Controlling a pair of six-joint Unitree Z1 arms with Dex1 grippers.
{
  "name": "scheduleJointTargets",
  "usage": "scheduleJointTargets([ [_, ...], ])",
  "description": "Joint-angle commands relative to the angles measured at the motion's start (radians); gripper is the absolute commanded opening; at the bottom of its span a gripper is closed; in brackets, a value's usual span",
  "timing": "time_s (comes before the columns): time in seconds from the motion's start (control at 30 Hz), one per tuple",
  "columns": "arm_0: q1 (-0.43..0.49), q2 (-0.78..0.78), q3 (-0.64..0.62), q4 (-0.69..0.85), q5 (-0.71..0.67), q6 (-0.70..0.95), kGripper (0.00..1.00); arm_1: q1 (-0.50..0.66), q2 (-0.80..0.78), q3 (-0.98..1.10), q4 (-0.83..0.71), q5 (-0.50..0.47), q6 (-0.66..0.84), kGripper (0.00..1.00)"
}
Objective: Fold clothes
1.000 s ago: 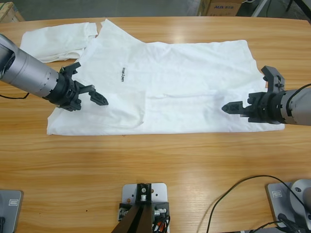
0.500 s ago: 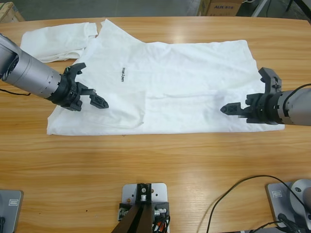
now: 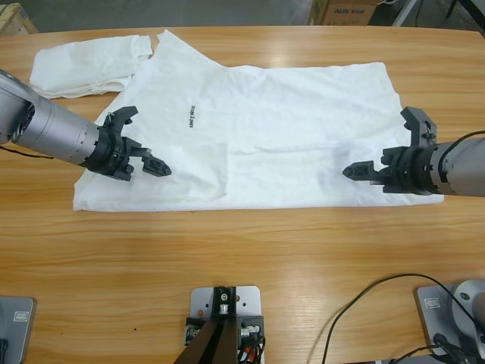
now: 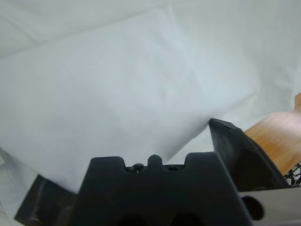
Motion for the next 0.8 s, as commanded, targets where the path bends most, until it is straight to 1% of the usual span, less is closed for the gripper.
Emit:
scheduleJointTargets([
  [0.03, -0.001, 0.0, 0.015, 0.037, -0.019, -0.001, 0.116, 0.004, 0.024, 0.032, -0.031, 0.019, 0.011, 0.821],
  [0.07, -0.003, 0.006, 0.008, 0.037, -0.019, -0.008, 0.111, 0.005, 0.029, 0.032, -0.034, 0.02, 0.012, 0.821],
  [0.1, -0.006, 0.008, 0.001, 0.037, -0.019, -0.021, 0.045, 0.005, 0.034, 0.032, -0.038, 0.021, 0.013, 0.821],
  [0.13, -0.007, 0.005, -0.003, 0.04, -0.018, -0.028, 0.0, 0.005, 0.037, 0.032, -0.04, 0.021, 0.013, 0.821],
  [0.3, -0.006, -0.026, -0.027, 0.13, -0.014, -0.067, 0.0, 0.005, 0.041, 0.041, -0.059, 0.021, 0.021, 0.821],
  [0.47, -0.005, -0.052, -0.128, 0.317, -0.024, -0.155, 0.0, 0.021, 0.059, 0.053, -0.088, 0.022, 0.035, 0.821],
  [0.53, 0.002, -0.047, -0.153, 0.361, -0.059, -0.17, 0.0, 0.033, 0.071, 0.066, -0.107, 0.021, 0.043, 0.821],
  [0.7, 0.008, 0.002, -0.157, 0.382, -0.164, -0.183, 0.0, 0.047, 0.085, 0.076, -0.133, 0.021, 0.06, 0.821],
  [0.8, 0.008, 0.022, -0.157, 0.39, -0.194, -0.183, 0.0, 0.048, 0.088, 0.077, -0.135, 0.018, 0.06, 0.821],
])
